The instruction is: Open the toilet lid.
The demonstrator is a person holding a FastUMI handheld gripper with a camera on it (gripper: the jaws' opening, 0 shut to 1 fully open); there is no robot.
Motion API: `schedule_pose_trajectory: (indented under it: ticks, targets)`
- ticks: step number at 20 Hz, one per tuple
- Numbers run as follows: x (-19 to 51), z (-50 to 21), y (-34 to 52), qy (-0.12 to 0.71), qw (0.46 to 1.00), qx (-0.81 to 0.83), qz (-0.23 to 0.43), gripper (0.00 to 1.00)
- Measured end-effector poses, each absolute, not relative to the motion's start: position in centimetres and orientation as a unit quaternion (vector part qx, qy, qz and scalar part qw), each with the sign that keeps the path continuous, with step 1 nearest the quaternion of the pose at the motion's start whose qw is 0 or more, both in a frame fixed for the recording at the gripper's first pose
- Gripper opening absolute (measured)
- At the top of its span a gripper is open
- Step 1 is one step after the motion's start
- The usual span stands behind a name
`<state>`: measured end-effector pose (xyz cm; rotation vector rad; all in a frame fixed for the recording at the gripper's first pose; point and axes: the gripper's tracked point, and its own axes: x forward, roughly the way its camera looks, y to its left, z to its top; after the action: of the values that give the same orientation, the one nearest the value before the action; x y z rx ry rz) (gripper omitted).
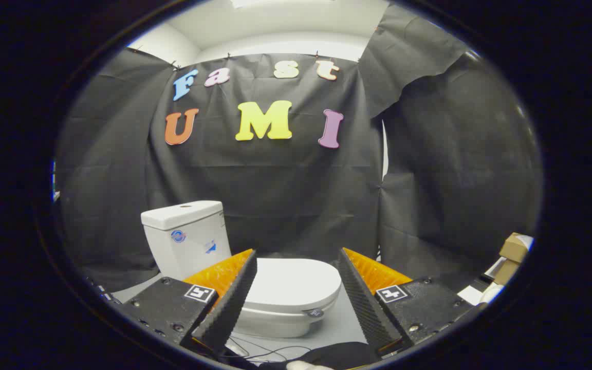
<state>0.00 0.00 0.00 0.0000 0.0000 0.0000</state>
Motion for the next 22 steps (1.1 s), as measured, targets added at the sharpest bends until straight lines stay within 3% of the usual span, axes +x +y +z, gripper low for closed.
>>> schedule_pose_trajectory:
  ticks: [14, 22]
  targets:
    - [0.3, -0.1, 0.4, 0.007, 1.0, 0.007, 0.004, 0.99]
    - [8.7, 0.3, 1.2, -0.01, 0.999, 0.029, 0.02, 0.99]
